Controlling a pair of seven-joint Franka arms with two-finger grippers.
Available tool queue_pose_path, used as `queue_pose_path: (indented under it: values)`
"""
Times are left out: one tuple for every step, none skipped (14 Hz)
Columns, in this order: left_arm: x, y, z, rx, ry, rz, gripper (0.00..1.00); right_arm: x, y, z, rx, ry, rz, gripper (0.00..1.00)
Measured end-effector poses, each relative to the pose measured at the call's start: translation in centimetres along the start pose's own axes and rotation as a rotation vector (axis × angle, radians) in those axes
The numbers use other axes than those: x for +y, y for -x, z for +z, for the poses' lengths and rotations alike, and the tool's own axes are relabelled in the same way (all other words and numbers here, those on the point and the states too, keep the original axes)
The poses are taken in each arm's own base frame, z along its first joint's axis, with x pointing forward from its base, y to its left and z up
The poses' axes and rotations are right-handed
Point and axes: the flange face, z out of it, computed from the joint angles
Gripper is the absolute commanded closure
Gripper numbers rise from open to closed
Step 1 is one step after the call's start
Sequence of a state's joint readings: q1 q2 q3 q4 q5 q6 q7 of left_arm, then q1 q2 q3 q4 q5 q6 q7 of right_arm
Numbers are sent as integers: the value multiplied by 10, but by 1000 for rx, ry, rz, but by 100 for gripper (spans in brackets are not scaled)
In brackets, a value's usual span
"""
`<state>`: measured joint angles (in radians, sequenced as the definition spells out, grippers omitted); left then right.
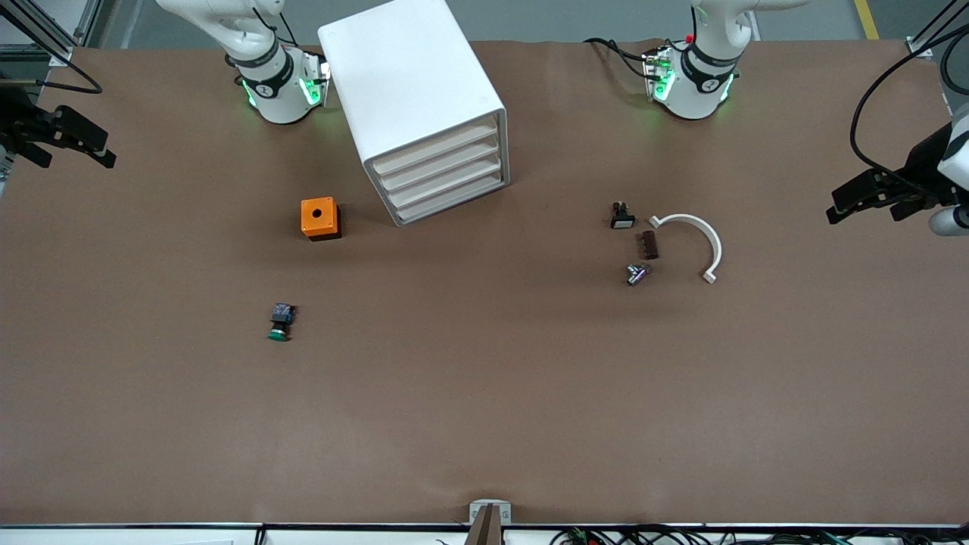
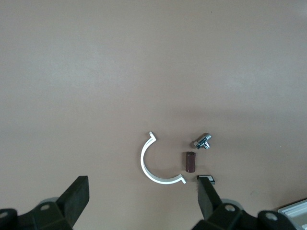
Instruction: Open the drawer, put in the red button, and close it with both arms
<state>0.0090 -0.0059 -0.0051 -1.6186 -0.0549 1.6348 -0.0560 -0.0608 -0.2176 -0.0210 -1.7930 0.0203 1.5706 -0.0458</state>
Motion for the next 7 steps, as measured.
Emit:
queue_pose_path:
  values:
    - [1,2,-3,-9,0,0,0,0,0,0,1,0,0,0]
    - [2,4,-3,-28,-2,2,0,0,0,0,2,0,0,0]
    - [5,7,-3,-46,-3,7,0,0,0,0,2,0,0,0]
    - [9,8,-2,-58,-10,13,0,0,0,0,3,1,0,0]
    - [13,9,-2,-62,-23,15,0,0,-1,0,5,2,0,0]
    - [15,9,-3,-59,-30,14,0,0,-1,-1,9,4,0,0]
    - [15,9,-5,-55,-33,14,0,0,-1,-1,9,4,0,0]
